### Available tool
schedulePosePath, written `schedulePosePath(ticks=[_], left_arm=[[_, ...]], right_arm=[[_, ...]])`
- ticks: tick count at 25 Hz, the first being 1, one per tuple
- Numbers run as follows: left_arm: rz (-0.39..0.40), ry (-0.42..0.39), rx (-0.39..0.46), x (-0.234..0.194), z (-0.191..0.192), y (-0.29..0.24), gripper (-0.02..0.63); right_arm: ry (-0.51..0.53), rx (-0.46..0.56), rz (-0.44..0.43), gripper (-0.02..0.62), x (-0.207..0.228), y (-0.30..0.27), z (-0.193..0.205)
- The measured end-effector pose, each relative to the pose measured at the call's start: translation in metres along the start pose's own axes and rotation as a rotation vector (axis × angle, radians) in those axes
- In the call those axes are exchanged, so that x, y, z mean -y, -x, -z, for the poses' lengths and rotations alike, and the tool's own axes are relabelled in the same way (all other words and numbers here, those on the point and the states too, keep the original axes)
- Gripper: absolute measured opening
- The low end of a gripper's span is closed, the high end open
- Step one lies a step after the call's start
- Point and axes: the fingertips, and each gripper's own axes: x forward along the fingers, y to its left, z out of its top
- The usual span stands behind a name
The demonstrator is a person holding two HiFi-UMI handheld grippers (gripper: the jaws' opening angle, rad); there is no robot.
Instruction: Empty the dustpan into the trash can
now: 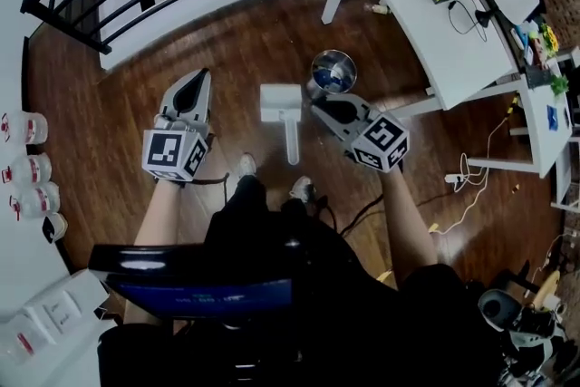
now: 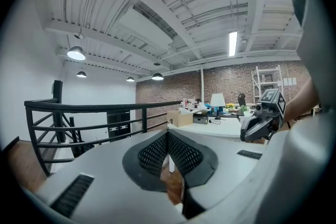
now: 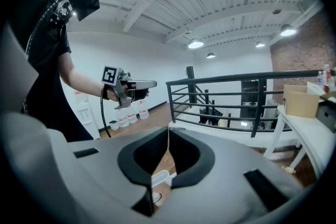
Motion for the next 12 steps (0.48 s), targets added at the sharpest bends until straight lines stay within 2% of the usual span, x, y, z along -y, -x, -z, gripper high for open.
schedulePosePath(ticks=[6, 8, 12], left_arm=[[0.115, -0.006, 0.023, -0.030, -0.011, -0.026, 0.005], [0.140, 0.008, 0.027, -0.037, -0.012, -0.035, 0.005], [0.205, 0.031, 0.029, -0.032, -0.014, -0.042, 0.005]], right_arm=[[-0.017, 0.001, 0.071, 0.015, 0.006, -0.028, -0.025], [-0.030, 0.005, 0.091, 0.064, 0.009, -0.033, -0.032], [-0.036, -0.006, 0.135, 0.064, 0.012, -0.032, -0.041]])
